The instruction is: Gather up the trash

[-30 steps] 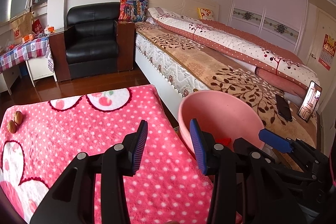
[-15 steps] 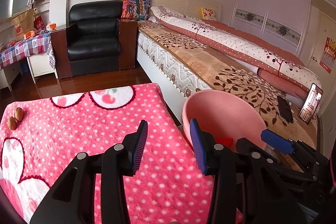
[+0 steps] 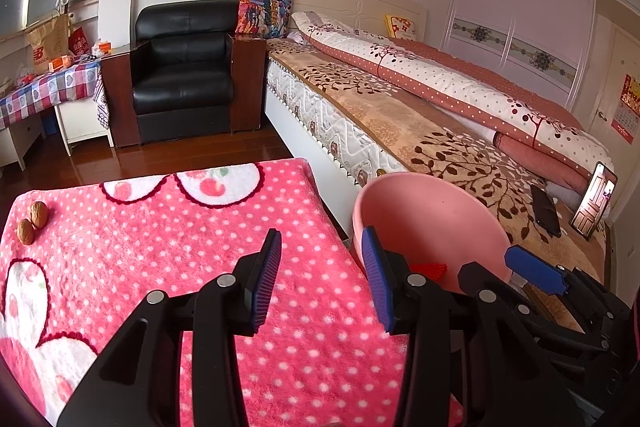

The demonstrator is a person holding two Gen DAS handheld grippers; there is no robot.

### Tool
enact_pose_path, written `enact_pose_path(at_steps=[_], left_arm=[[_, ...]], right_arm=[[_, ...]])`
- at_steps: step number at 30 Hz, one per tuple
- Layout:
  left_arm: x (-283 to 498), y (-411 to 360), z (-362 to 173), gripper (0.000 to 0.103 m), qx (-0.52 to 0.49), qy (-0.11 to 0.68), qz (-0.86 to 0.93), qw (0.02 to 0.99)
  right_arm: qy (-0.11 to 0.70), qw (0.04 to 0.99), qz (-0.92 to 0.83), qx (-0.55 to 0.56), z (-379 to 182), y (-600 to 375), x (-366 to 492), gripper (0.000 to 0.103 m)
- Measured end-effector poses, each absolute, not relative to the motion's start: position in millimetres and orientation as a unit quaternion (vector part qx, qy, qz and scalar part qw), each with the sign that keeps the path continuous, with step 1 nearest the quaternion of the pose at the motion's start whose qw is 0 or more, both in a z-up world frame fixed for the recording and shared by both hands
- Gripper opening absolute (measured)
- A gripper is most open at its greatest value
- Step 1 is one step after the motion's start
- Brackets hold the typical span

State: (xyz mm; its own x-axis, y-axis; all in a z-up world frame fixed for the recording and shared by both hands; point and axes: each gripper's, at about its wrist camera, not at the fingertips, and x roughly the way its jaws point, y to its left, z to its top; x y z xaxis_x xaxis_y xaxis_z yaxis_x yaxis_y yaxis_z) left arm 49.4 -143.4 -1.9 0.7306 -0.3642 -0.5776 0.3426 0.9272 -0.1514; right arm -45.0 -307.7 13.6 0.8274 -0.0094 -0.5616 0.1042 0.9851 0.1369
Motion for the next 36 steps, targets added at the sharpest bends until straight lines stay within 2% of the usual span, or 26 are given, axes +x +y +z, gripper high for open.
enact_pose_path(at_steps=[36], left_arm=[[46.8,-143.1,0.9,0.042,-0.014,0.309,-0.190,0.932]], right_arm=[[0.279,0.955,-0.028,0.095,16.8,-302.7,-53.2,0.060]])
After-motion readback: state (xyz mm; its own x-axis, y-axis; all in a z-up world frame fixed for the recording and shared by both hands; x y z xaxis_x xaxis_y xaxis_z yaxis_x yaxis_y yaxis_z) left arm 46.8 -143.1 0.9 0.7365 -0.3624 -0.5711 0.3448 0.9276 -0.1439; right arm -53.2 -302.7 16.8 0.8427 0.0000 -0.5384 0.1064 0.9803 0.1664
